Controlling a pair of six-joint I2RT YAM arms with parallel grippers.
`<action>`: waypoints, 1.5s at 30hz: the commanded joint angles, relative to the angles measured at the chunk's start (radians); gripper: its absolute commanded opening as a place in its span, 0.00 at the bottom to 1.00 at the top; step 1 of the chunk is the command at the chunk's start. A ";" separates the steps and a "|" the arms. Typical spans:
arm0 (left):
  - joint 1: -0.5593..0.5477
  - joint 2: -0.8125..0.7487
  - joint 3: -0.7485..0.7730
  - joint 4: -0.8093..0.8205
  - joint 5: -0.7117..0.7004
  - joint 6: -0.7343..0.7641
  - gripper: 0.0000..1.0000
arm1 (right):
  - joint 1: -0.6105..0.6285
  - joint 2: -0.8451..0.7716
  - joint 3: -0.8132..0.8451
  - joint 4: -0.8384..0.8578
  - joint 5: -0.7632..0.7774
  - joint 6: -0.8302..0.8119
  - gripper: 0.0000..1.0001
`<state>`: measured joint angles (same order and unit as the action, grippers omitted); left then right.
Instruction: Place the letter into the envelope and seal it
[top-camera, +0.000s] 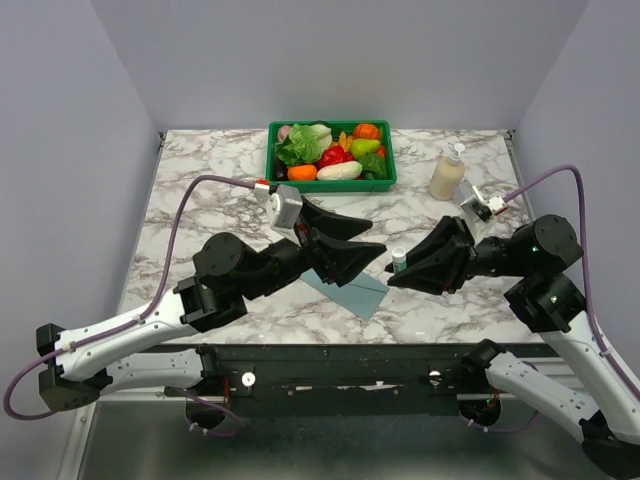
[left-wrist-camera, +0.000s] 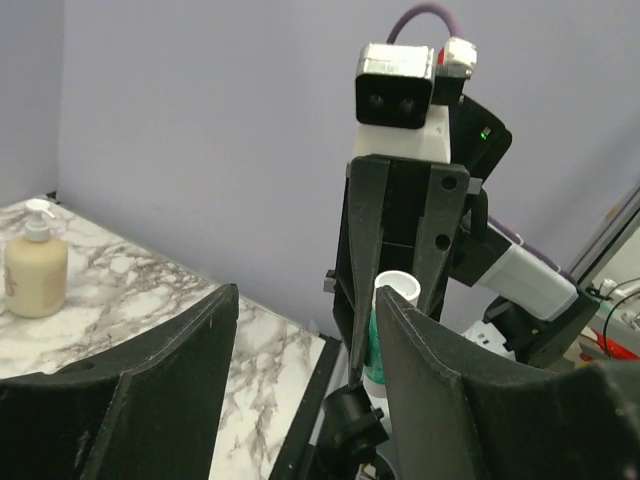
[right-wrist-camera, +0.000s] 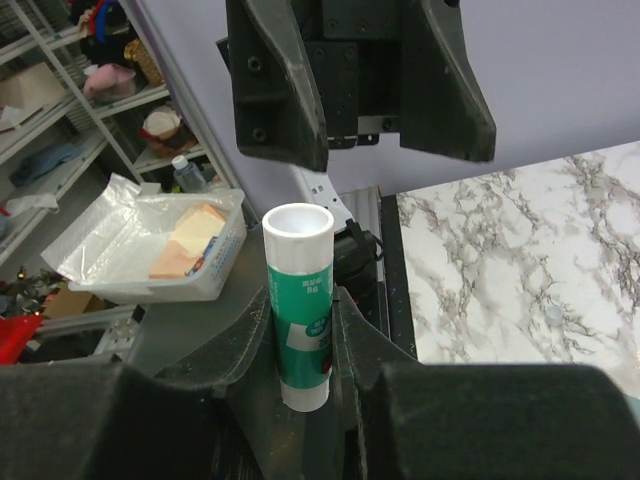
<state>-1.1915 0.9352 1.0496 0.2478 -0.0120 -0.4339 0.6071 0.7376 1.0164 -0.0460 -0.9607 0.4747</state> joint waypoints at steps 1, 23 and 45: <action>0.001 0.027 0.029 0.073 0.078 -0.012 0.66 | 0.000 -0.003 -0.001 0.017 -0.038 0.019 0.01; 0.001 0.126 0.064 0.108 0.182 -0.063 0.59 | 0.000 -0.001 -0.019 0.017 -0.029 0.019 0.01; 0.001 0.321 0.260 -0.222 -0.402 0.115 0.00 | 0.000 0.149 0.027 -0.066 0.710 -0.199 0.01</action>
<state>-1.1812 1.1473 1.2392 0.1440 -0.1226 -0.4080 0.6079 0.8040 1.0279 -0.1085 -0.6067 0.3607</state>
